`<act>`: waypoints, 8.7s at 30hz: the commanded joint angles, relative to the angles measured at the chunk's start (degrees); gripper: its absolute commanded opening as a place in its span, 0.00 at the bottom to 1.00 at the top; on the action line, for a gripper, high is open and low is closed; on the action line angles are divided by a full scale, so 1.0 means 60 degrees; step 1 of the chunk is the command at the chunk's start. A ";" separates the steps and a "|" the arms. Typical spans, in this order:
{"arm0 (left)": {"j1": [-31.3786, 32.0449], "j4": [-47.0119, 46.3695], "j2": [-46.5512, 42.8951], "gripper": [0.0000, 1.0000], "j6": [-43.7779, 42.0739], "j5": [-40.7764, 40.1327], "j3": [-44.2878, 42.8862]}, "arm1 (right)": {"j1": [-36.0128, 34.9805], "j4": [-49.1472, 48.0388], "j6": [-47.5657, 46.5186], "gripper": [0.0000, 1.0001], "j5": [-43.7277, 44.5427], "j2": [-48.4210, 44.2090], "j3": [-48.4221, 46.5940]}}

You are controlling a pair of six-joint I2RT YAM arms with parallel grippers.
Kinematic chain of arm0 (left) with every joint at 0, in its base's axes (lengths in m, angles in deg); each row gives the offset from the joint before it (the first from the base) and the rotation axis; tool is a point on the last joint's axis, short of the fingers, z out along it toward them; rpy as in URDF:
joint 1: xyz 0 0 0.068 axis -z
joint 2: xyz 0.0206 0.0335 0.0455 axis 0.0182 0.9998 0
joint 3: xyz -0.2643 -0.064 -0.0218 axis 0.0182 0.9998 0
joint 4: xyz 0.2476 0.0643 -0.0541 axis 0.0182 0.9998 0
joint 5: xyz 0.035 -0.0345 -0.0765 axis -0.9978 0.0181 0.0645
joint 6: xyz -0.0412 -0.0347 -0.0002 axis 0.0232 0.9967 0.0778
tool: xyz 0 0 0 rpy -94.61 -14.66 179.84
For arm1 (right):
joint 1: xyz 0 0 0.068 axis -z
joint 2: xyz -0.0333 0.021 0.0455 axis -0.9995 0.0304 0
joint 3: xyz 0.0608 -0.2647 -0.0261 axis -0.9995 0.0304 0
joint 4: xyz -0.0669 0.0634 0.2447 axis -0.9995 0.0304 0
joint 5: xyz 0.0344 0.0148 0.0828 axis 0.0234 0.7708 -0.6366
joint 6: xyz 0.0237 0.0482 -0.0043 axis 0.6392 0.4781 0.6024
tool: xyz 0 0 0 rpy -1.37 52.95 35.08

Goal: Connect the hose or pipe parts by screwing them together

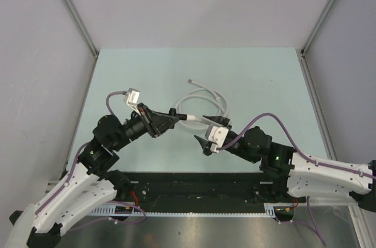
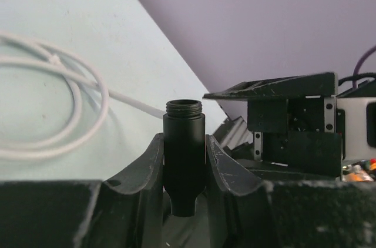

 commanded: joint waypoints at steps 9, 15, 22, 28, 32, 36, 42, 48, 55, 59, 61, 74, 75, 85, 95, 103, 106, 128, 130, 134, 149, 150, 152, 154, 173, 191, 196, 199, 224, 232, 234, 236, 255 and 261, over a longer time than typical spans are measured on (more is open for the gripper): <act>-0.0048 0.1556 0.0518 0.00 0.2768 0.0410 -0.1423 | -0.0854 -0.2256 -0.2514 0.61 0.1664 0.1285 0.0037; -0.0048 0.1615 0.0708 0.00 0.2929 0.0746 -0.1481 | -0.0883 -0.2446 -0.2470 0.37 0.1401 0.1549 0.0037; -0.0063 0.1586 0.1454 0.00 0.0302 0.1580 -0.1687 | -0.0606 -0.2024 -0.1345 0.00 -0.0542 0.1462 -0.0197; -0.0048 0.0723 0.1237 0.00 -0.3829 0.2256 -0.1016 | 0.0813 -0.1041 0.0970 0.00 -0.3337 0.1066 -0.0388; -0.0033 -0.0097 0.1089 0.00 -0.6221 0.2986 -0.0384 | 0.1854 -0.0777 0.2172 0.00 -0.5217 0.1051 -0.0417; -0.0019 -0.0157 0.1308 0.00 -0.8318 0.3457 -0.0047 | 0.2660 -0.0674 0.3079 0.00 -0.6450 0.1197 -0.0417; -0.0019 -0.0230 0.2026 0.00 -0.9244 0.3662 0.0232 | 0.3174 -0.0689 0.3917 0.00 -0.7345 0.1490 -0.0417; -0.0019 -0.0348 0.1778 0.00 -0.7373 0.2259 0.0072 | 0.3203 0.0218 0.3713 0.47 -0.5282 0.0964 -0.0417; -0.0019 -0.0231 0.1339 0.00 -0.2469 0.0512 -0.0338 | 0.2502 0.0557 0.2498 0.86 -0.2737 0.0290 -0.0242; -0.0019 -0.0157 0.1134 0.00 -0.0926 0.0439 -0.0441 | 0.1784 0.0352 0.1444 0.95 -0.1546 0.0202 -0.0212; -0.0019 -0.0012 0.1017 0.00 -0.0251 0.0498 -0.0558 | 0.1330 0.0119 0.0829 0.98 -0.0857 0.0231 -0.0212; -0.0033 0.0766 0.1397 0.00 0.2328 0.1845 -0.1027 | 0.0245 -0.1113 -0.1048 0.75 0.0111 0.1357 -0.0212; -0.0033 0.0766 0.1397 0.00 0.2459 0.1904 -0.1071 | 0.0230 -0.1200 -0.1092 0.70 0.0155 0.1388 -0.0212; -0.0019 0.0737 0.1733 0.00 0.1922 0.2723 -0.1261 | 0.0054 -0.0967 -0.0816 0.05 -0.0414 0.1549 -0.0212; -0.0004 -0.1195 0.1061 0.00 -0.5894 0.4010 -0.0151 | 0.1679 -0.0396 0.2273 0.00 -0.5362 0.1080 -0.0330; 0.0011 -0.1110 0.1308 0.00 -0.9403 0.5638 0.0217 | 0.2295 -0.0205 0.3388 0.00 -0.7679 0.1490 -0.0330; 0.0011 -0.1109 0.1367 0.00 -0.9990 0.5815 0.0379 | 0.2690 -0.0161 0.3784 0.00 -0.8311 0.1549 -0.0330; -0.0004 -0.1021 0.0313 0.00 -0.0356 0.0396 -0.0397 | 0.0395 0.0046 0.0785 0.94 0.0020 -0.0077 -0.0066; -0.0004 -0.1007 0.0225 0.00 0.0420 0.0541 -0.0427 | 0.0026 -0.0262 0.0081 0.93 0.0766 -0.0018 -0.0022; -0.0004 -0.0498 0.0298 0.00 0.1170 0.0718 -0.0718 | -0.0575 -0.1242 -0.0900 0.90 0.1546 0.0201 0.0007; -0.0004 0.0941 0.1001 0.00 0.2431 0.1288 -0.1335 | -0.1030 -0.1948 -0.2425 0.57 0.1957 0.1197 0.0007; -0.0004 0.0956 0.1016 0.00 0.2417 0.1333 -0.1350 | -0.1015 -0.1934 -0.2440 0.52 0.1928 0.1227 0.0007; -0.0019 0.0971 0.1045 0.00 0.2519 0.1450 -0.1408 | -0.1015 -0.1904 -0.2411 0.50 0.1869 0.1314 0.0007; -0.0019 0.0985 0.1060 0.00 0.2563 0.1624 -0.1452 | -0.1015 -0.1875 -0.2338 0.43 0.1796 0.1344 0.0007; -0.0004 0.0209 0.0972 0.00 -0.7995 0.4319 -0.0794 | 0.1370 -0.0689 0.2434 0.00 -0.4645 0.0919 -0.0110; -0.0019 0.0180 0.1120 0.00 -0.6071 0.2145 -0.0471 | 0.2251 0.0440 0.3068 0.84 -0.3625 -0.0266 -0.0066; -0.0019 0.0209 0.0651 0.00 -0.2803 0.0763 -0.0559 | 0.1872 0.0322 0.2395 0.96 -0.2586 -0.0809 0.0007; -0.0019 0.0296 0.0533 0.00 -0.1133 0.0718 -0.0646 | 0.1419 0.0279 0.1692 1.00 -0.1562 -0.0722 0.0007; -0.0077 0.1073 0.0561 0.01 0.4393 0.1845 -0.0881 | -0.1001 -0.1698 -0.1898 0.43 0.1591 0.1358 0.0007; -0.0150 0.1073 0.0708 0.00 0.4293 0.2182 -0.0924 | -0.1118 -0.1788 -0.1768 0.00 0.1081 0.1535 -0.0095; -0.0150 0.1044 0.0796 0.00 0.3081 0.2183 -0.1100 | -0.1074 -0.1553 -0.1271 0.00 0.0714 0.1360 -0.0212; -0.0150 0.0971 0.0753 0.00 0.1228 0.2051 -0.1320 | -0.0841 -0.1349 -0.0407 0.00 -0.0266 0.1213 -0.0256; 0.0055 -0.2281 0.0518 0.00 -0.8994 0.5011 0.1008 | 0.3510 -0.0381 0.4427 0.00 -0.9085 0.1271 -0.0359; 0.0055 -0.2354 0.0709 0.00 -0.8557 0.4264 0.0936 | 0.3775 0.0131 0.4518 0.21 -0.7847 0.1038 -0.0359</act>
